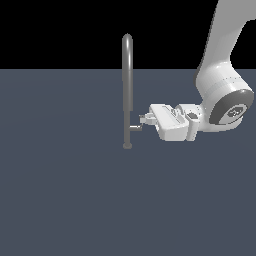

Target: Turn on the faucet by rotating a designated handle.

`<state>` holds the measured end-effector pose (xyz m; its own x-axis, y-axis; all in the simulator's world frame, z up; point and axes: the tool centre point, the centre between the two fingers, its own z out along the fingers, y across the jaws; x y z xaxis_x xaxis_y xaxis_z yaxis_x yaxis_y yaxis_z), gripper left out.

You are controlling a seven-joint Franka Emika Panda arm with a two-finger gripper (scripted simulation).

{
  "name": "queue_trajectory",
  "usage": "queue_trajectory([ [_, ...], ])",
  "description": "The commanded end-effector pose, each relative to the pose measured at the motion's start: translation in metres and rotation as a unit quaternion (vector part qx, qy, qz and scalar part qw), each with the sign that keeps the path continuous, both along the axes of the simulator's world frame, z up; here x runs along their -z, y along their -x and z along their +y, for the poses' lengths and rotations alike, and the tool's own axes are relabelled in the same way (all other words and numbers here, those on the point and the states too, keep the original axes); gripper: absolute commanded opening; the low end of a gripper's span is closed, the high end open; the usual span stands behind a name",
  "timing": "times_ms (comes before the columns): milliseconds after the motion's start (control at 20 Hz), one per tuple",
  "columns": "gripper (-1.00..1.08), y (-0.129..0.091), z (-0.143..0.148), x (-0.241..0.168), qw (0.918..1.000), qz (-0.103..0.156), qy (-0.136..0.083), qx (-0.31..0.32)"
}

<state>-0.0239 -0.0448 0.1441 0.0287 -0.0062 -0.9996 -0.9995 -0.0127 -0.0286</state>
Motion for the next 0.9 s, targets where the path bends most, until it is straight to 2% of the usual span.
queue_trajectory([
  [0, -1.00, 0.010, 0.000, 0.016, 1.0000, 0.008, -0.001, 0.000],
  [200, -1.00, 0.027, -0.001, 0.041, 0.9999, 0.015, -0.003, -0.002],
  [250, -1.00, 0.027, -0.001, 0.041, 0.9999, 0.015, -0.003, -0.002],
  [300, -1.00, 0.016, 0.000, 0.022, 1.0000, 0.000, -0.003, -0.003],
  [700, -1.00, 0.023, 0.000, 0.069, 0.9999, 0.013, -0.003, -0.002],
  [750, -1.00, 0.023, 0.000, 0.069, 0.9999, 0.013, -0.003, -0.002],
  [800, -1.00, 0.015, 0.000, 0.048, 1.0000, -0.003, -0.005, -0.005],
  [850, -1.00, 0.014, 0.000, 0.052, 1.0000, -0.002, -0.005, -0.004],
])
